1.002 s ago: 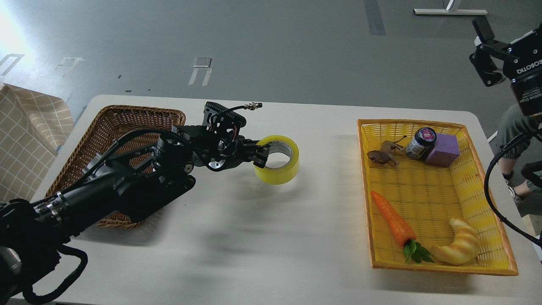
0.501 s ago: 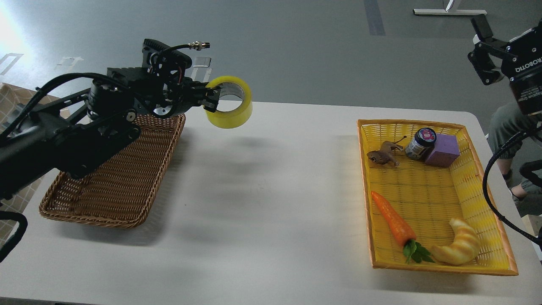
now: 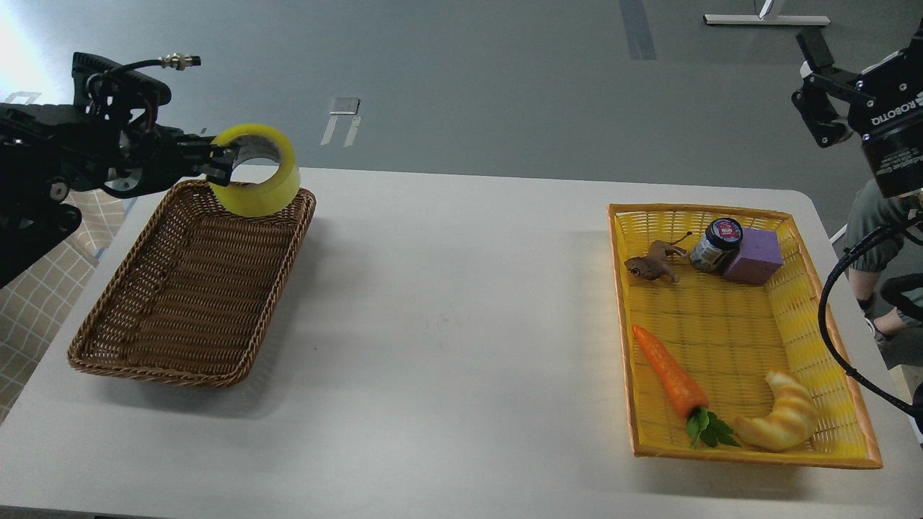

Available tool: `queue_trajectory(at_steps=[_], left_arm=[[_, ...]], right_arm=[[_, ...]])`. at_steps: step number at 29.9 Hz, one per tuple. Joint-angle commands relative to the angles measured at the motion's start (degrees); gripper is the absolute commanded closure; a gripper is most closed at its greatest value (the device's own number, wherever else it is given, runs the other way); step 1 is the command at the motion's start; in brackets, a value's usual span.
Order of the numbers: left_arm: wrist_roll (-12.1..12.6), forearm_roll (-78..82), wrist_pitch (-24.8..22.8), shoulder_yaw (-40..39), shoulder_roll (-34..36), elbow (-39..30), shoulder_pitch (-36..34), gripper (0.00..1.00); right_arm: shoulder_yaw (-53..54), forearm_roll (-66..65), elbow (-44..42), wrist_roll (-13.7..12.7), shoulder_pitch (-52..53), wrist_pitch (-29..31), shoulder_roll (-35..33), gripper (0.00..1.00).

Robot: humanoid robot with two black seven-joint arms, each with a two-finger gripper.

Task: Place and transfer tape with both arms
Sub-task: 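Lift the tape roll and carry it over the wicker basket, then lower the tape roll into the wicker basket and open the left gripper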

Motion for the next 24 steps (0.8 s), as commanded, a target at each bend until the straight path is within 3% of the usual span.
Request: queue_trajectory(at_steps=[1,7,20,24], left_arm=[[-1.28,-0.39,2.82,0.08,3.10,-0.03,4.38,1.00],[-2.95,-0.83,6.69,0.08,4.07,0.58,10.80,1.00],[-5.23,-0.75,10.03,0.35,2.58,7.52,13.36,1.00],[-6.99,-0.66,10.39,0.87,0.29,10.43,14.15,1.00]], right_arm=[[-0.24,0.00,0.06,0.00,-0.10,0.00,-0.01,0.00],[-0.42,0.00,0.06,-0.08,-0.10,0.00,-0.09,0.00],[-0.24,0.00,0.41,-0.17,-0.10,0.00,-0.09,0.00],[-0.24,0.00,0.41,-0.26,-0.18,0.00,-0.18,0.00]])
